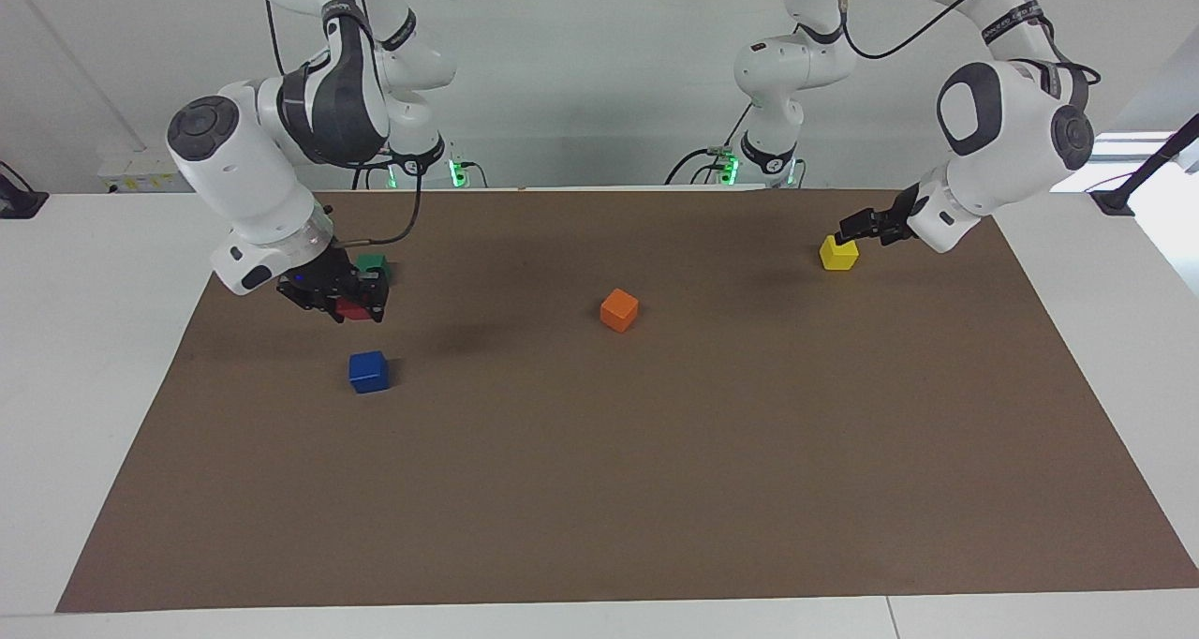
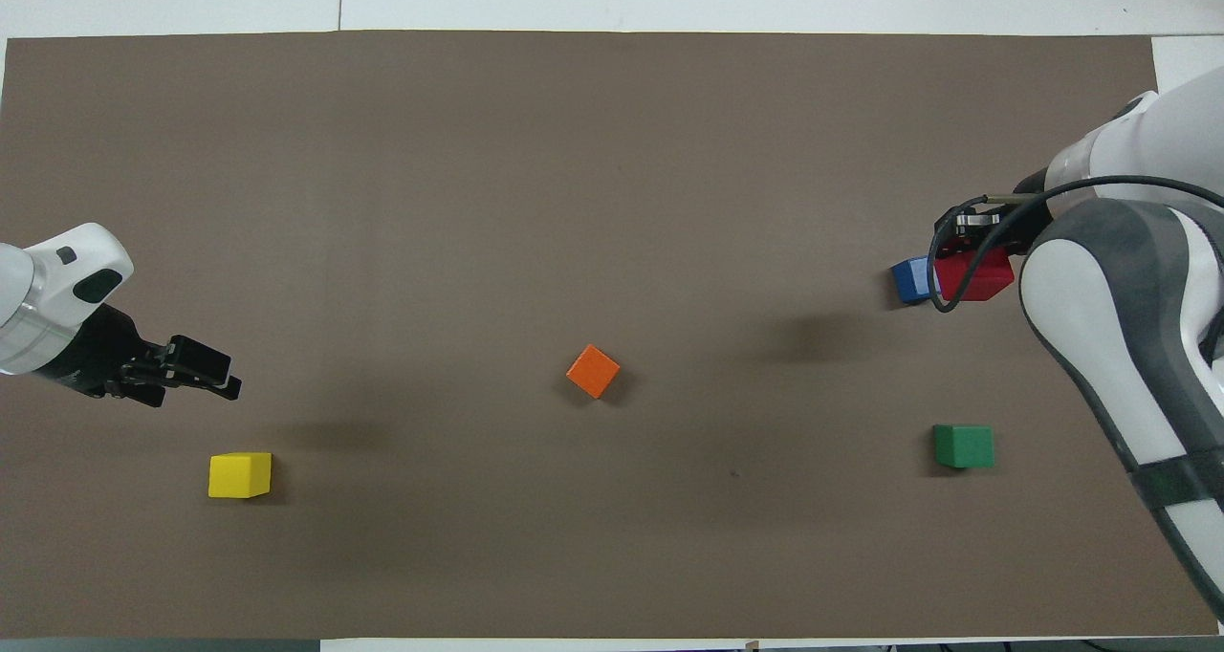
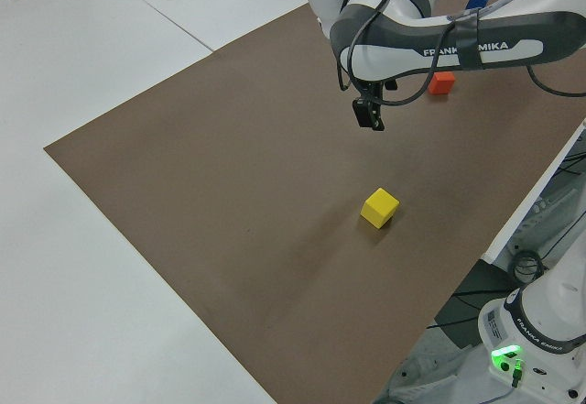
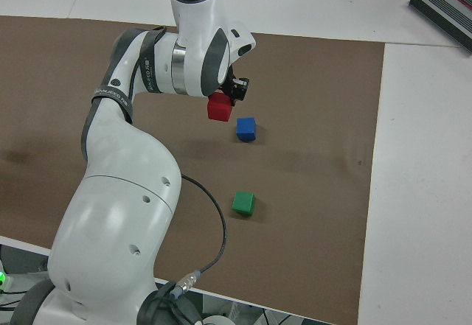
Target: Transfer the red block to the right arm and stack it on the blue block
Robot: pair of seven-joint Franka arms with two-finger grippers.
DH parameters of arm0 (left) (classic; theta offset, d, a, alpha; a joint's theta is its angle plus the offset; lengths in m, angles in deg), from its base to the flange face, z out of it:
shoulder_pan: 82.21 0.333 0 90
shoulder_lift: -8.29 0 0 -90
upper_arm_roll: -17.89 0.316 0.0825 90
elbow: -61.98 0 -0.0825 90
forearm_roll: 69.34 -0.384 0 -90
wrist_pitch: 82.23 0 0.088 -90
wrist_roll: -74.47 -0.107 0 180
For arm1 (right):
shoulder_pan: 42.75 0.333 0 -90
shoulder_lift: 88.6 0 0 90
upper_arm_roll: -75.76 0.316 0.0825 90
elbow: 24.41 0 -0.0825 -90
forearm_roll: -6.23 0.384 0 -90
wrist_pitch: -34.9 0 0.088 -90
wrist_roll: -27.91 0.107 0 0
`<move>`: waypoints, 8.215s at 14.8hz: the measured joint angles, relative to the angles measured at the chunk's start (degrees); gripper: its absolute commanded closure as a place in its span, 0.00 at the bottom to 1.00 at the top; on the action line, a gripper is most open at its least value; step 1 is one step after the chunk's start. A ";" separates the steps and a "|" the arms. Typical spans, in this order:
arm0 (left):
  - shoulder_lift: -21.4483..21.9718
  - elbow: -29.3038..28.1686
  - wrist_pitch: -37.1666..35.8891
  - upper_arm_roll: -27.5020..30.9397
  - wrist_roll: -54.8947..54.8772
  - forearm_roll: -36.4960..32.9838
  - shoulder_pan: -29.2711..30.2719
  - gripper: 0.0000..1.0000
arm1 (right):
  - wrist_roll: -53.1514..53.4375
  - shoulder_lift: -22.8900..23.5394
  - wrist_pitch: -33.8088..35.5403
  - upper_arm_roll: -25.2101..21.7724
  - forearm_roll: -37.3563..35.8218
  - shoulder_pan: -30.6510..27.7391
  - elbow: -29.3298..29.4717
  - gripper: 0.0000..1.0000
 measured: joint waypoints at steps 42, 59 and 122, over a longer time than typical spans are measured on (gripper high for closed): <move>-4.55 21.63 -5.43 7.45 3.85 -8.32 -8.50 0.00 | -5.31 0.02 -41.59 0.15 -4.28 -2.29 -23.46 1.00; -4.61 21.77 -3.49 4.36 4.52 -8.26 -9.90 0.00 | -5.36 0.23 -41.52 0.23 -4.28 -1.16 -23.89 1.00; -3.33 21.79 -3.47 5.53 4.66 -8.26 -9.62 0.00 | -5.76 -7.89 19.07 -0.09 -3.83 -3.91 8.19 0.00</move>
